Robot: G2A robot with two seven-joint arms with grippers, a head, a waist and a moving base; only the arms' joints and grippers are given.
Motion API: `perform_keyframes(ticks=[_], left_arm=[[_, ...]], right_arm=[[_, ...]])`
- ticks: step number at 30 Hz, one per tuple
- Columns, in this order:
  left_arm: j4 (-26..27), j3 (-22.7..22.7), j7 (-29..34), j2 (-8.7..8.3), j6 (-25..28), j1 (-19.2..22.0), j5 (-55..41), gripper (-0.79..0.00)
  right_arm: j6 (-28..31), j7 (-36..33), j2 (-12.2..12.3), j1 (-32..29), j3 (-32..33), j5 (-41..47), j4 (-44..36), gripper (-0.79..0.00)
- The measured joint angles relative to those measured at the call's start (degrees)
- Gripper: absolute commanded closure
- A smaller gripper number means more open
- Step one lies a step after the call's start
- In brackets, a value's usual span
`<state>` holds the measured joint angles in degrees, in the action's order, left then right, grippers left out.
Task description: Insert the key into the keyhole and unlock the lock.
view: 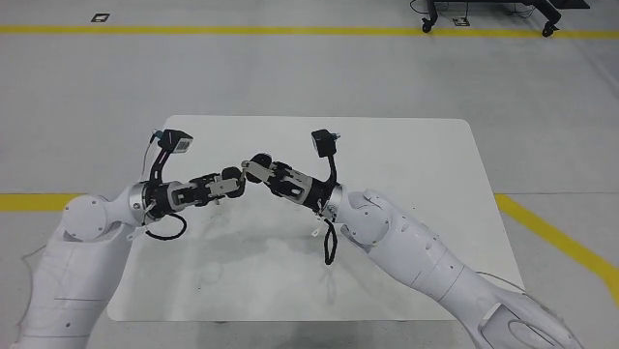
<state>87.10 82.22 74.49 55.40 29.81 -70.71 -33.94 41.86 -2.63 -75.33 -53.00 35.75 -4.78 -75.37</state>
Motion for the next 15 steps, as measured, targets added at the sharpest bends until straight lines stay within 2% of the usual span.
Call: perform_keyframes(ticks=[7, 15], left_arm=[[3.06, 1.19, -3.49, -0.54, 3.48, -2.30, 1.81, -0.197], [4.34, 1.89, -5.17, -1.07, 5.16, -3.85, 5.00, -0.249]], right_arm=[[0.00, 0.00, 0.00, 0.00, 0.00, 0.00, 0.00, 0.000], [0.00, 0.00, 0.00, 0.00, 0.00, 0.00, 0.00, 0.000]])
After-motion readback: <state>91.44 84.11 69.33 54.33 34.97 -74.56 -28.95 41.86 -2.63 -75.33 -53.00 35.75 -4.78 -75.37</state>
